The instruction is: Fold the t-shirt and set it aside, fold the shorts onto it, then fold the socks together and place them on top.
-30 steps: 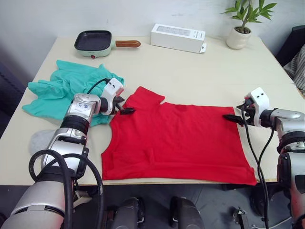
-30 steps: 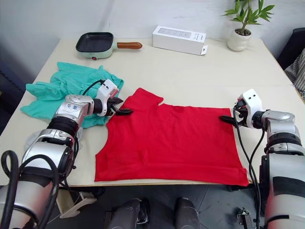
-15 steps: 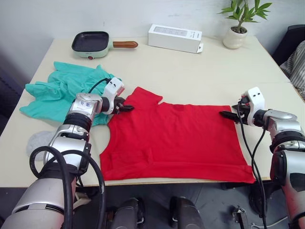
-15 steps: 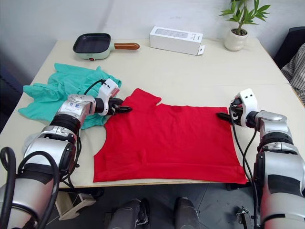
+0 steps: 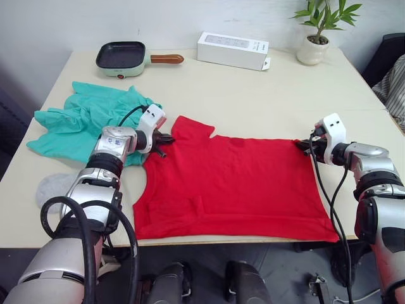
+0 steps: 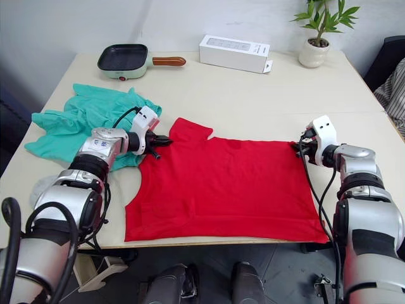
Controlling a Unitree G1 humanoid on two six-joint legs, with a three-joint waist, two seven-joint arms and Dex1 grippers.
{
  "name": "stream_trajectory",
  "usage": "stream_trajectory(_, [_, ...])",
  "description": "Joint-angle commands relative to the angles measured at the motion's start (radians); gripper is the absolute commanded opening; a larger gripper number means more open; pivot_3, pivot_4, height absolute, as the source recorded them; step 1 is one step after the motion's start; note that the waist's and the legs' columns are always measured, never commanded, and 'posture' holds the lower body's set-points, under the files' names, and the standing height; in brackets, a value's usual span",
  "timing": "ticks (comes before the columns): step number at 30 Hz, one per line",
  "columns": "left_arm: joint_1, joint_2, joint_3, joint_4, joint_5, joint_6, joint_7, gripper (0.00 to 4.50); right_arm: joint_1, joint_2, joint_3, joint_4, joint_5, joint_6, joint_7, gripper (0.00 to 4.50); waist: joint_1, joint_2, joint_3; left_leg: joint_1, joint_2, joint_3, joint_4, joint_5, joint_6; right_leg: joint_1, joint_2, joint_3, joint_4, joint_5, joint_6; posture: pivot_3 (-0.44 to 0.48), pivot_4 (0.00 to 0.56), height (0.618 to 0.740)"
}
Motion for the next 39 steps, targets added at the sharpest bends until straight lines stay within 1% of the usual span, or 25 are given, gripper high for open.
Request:
stream_trajectory(1, [0.001, 0.021, 0.051, -0.017, -0.036, -0.019, -0.016, 0.0, -0.003, -0.026, -0.031, -0.019, 0.028, -0.036, 0.052, 0.02, -0.001, 0.0, 0.0, 0.0, 0.0, 0.0, 0.0, 0.0, 0.0, 0.0, 0.0, 0.0, 0.0, 0.0, 0.0, 0.0, 0.15, 0.74])
stream_trajectory(6, [0.001, 0.04, 0.081, -0.061, -0.061, 0.014, -0.062, 0.0, 0.019, -0.035, -0.056, -0.032, 0.057, -0.065, 0.102, 0.02, -0.001, 0.0, 0.0, 0.0, 0.0, 0.0, -0.001, 0.0, 0.0, 0.0, 0.0, 0.0, 0.0, 0.0, 0.0, 0.0, 0.15, 0.74])
stream_trajectory(14, [0.027, 0.07, 0.072, -0.156, -0.052, 0.013, -0.116, 0.0, 0.027, -0.062, -0.117, -0.059, 0.12, -0.09, 0.171, 0.02, -0.002, 0.0, 0.0, 0.0, 0.0, 0.0, -0.001, 0.0, 0.0, 0.0, 0.0, 0.0, 0.0, 0.0, 0.0, 0.0, 0.15, 0.74])
stream_trajectory(17, [0.058, 0.089, 0.058, -0.244, -0.052, 0.03, -0.156, 0.0, 0.038, -0.08, -0.132, -0.078, 0.148, -0.093, 0.224, 0.02, -0.002, 0.0, 0.0, 0.0, 0.0, 0.0, -0.001, 0.0, 0.0, 0.0, 0.0, 0.0, 0.0, 0.0, 0.0, 0.0, 0.15, 0.74])
stream_trajectory(21, [0.138, 0.116, 0.049, -0.423, -0.072, 0.098, -0.2, 0.0, 0.075, -0.11, -0.148, -0.123, 0.183, -0.077, 0.316, 0.02, -0.001, 0.0, 0.0, 0.0, 0.0, 0.0, -0.001, 0.0, 0.0, 0.0, 0.0, 0.0, 0.0, 0.0, 0.0, 0.0, 0.15, 0.74])
stream_trajectory(25, [0.277, 0.166, 0.013, -0.649, -0.061, 0.136, -0.233, 0.0, 0.16, -0.137, -0.164, -0.181, 0.224, -0.068, 0.361, 0.02, 0.0, 0.0, 0.0, 0.0, 0.0, 0.0, -0.001, 0.0, 0.0, 0.0, 0.0, 0.0, 0.0, 0.0, 0.0, 0.0, 0.15, 0.74])
stream_trajectory(27, [0.329, 0.181, 0.005, -0.72, -0.059, 0.146, -0.231, 0.0, 0.207, -0.141, -0.171, -0.209, 0.241, -0.062, 0.366, 0.02, 0.002, 0.0, 0.0, 0.0, 0.0, 0.0, -0.001, 0.0, 0.0, 0.0, 0.0, 0.0, 0.0, 0.0, 0.0, 0.0, 0.15, 0.74])
stream_trajectory(30, [0.403, 0.193, 0.005, -0.831, -0.069, 0.189, -0.214, 0.0, 0.314, -0.133, -0.171, -0.276, 0.254, -0.069, 0.374, 0.02, 0.006, 0.0, 0.0, 0.0, 0.0, -0.001, 0.0, 0.0, 0.0, 0.0, 0.0, 0.0, 0.0, 0.0, 0.0, 0.0, 0.15, 0.74])
stream_trajectory(34, [0.46, 0.191, 0.008, -0.918, -0.078, 0.233, -0.189, 0.0, 0.424, -0.102, -0.167, -0.372, 0.267, -0.081, 0.354, 0.02, 0.005, 0.0, 0.0, 0.0, 0.0, -0.001, 0.001, 0.0, 0.0, 0.001, -0.001, 0.0, 0.0, 0.0, 0.0, 0.0, 0.15, 0.74])
stream_trajectory(39, [0.49, 0.199, -0.005, -0.947, -0.077, 0.267, -0.176, 0.0, 0.489, -0.088, -0.146, -0.43, 0.245, -0.1, 0.302, 0.02, 0.005, 0.0, 0.0, 0.001, 0.001, -0.001, 0.002, 0.0, 0.0, 0.001, -0.001, 0.001, 0.002, 0.0, 0.0, 0.0, 0.15, 0.74])
